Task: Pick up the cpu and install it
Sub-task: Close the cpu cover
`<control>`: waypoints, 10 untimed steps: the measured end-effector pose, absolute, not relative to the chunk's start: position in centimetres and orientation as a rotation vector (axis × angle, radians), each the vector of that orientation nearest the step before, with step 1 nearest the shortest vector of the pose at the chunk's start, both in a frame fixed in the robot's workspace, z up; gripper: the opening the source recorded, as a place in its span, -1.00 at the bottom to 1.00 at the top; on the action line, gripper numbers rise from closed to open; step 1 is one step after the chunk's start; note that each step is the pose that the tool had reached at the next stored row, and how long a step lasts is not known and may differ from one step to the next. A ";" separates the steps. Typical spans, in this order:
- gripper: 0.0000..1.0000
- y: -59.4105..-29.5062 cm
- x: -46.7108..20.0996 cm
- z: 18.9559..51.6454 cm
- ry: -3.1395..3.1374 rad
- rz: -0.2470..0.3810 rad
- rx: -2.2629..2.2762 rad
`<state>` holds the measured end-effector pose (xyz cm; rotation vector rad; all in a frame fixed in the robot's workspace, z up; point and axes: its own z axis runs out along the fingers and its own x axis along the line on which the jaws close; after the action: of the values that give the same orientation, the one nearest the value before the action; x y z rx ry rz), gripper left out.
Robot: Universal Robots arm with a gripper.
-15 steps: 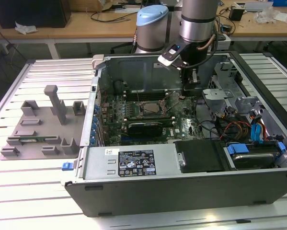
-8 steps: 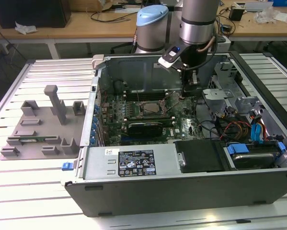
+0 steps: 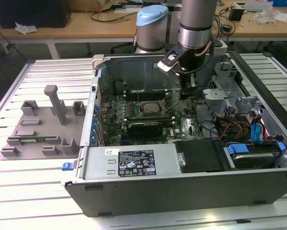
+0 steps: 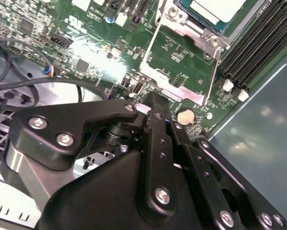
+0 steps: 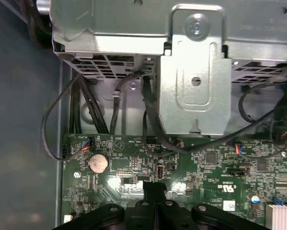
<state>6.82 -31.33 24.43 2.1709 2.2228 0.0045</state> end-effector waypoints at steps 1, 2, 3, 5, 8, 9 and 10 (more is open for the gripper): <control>-0.79 -31.2 6.8 24.4 2.223 0.005 2.171; -0.79 -31.1 6.8 24.4 2.223 0.004 2.171; -0.79 -31.1 6.8 24.4 2.223 0.004 2.171; -0.79 -31.1 6.8 24.4 2.223 0.005 2.171; -0.79 -31.0 6.3 24.4 2.221 0.009 2.169; -0.79 -31.0 6.0 24.4 2.219 0.012 2.167; -0.79 -30.9 5.8 24.4 2.217 0.012 2.165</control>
<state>5.75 -30.90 24.36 2.1651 2.2166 0.0122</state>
